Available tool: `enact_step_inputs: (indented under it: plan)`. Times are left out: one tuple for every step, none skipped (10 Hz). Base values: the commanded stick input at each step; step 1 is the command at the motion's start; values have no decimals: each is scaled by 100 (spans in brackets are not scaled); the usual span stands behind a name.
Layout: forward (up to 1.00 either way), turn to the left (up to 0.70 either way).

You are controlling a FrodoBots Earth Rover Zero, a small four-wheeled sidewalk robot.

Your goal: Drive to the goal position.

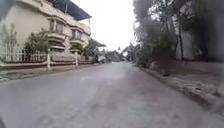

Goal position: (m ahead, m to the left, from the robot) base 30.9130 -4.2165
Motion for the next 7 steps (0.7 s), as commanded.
enact_step_inputs:
  plan:
    - [100,-39]
    - [100,-39]
    - [100,-5]
    - [100,0]
    - [100,0]
    - [100,0]
    - [100,0]
